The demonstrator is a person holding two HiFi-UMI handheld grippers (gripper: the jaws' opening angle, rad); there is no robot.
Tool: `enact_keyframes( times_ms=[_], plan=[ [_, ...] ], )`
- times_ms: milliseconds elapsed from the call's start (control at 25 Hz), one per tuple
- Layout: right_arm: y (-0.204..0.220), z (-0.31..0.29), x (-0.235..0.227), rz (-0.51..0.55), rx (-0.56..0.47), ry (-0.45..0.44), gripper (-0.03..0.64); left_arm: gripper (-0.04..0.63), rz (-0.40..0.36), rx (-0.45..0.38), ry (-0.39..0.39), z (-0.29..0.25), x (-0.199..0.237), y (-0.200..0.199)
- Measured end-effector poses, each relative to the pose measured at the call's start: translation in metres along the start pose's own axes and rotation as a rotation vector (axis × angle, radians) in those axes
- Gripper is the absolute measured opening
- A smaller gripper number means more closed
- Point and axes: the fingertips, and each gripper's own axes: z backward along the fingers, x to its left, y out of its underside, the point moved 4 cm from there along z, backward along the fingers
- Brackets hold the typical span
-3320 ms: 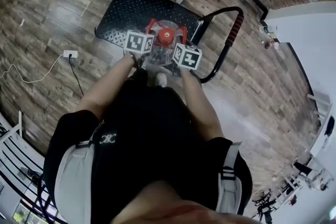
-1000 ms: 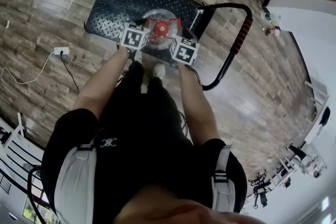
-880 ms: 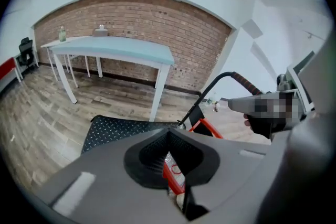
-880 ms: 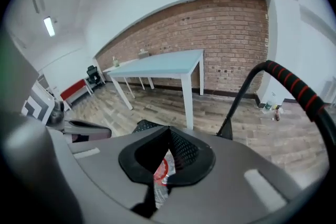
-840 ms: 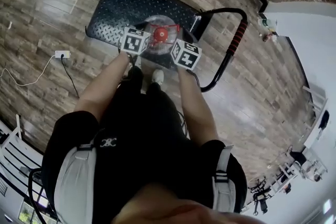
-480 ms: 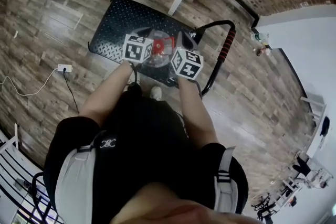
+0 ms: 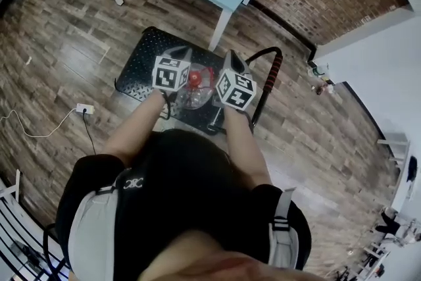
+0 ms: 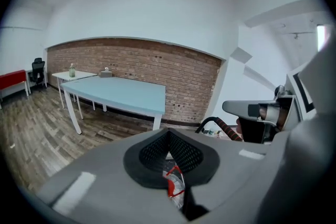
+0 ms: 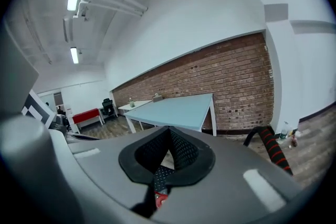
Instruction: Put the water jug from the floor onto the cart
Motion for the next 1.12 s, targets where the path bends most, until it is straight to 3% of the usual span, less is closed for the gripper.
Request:
enact_keyframes(
  times_ms=[560, 1120],
  plan=[
    [0.011, 0.001, 0.010, -0.028, 0.063, -0.108, 0.011, 0.000, 0.052, -0.004, -0.045, 0.017, 0.000, -0.005],
    [0.014, 0.009, 0.002, -0.032, 0.061, -0.106, 0.012, 0.000, 0.071, 0.010, -0.059, 0.022, -0.009, 0.008]
  ],
)
